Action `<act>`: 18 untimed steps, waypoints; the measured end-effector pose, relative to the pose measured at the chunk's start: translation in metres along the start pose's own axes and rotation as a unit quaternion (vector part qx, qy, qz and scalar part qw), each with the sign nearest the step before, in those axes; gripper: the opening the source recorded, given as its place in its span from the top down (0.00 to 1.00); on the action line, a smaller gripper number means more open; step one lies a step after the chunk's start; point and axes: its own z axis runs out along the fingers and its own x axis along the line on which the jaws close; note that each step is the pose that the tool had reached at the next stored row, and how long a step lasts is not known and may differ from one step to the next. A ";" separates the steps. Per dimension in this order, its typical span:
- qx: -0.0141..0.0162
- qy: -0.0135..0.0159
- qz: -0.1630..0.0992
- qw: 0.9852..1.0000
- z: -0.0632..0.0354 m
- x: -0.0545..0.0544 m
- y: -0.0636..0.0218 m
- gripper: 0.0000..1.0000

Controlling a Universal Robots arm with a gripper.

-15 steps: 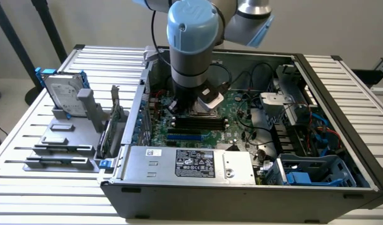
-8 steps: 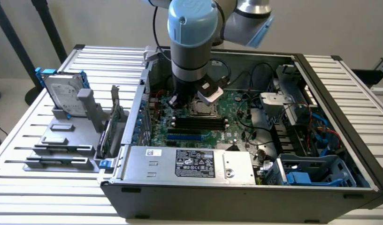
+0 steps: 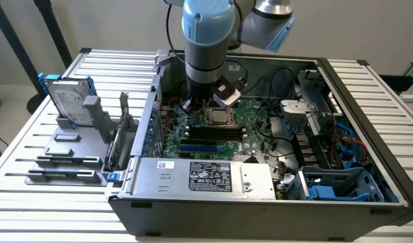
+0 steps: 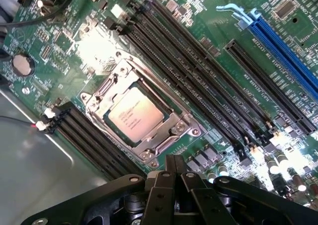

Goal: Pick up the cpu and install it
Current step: 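Install the first cpu locking lever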

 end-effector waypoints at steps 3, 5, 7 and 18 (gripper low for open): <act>0.003 -0.003 -0.012 1.000 -0.0014 0.002 -0.0016 0.89; 0.005 -0.005 -0.021 1.000 -0.0026 0.002 -0.0026 0.89; 0.007 -0.008 -0.030 0.999 -0.0037 0.003 -0.0035 0.89; 0.017 -0.021 -0.080 0.996 -0.0072 0.005 -0.0056 0.89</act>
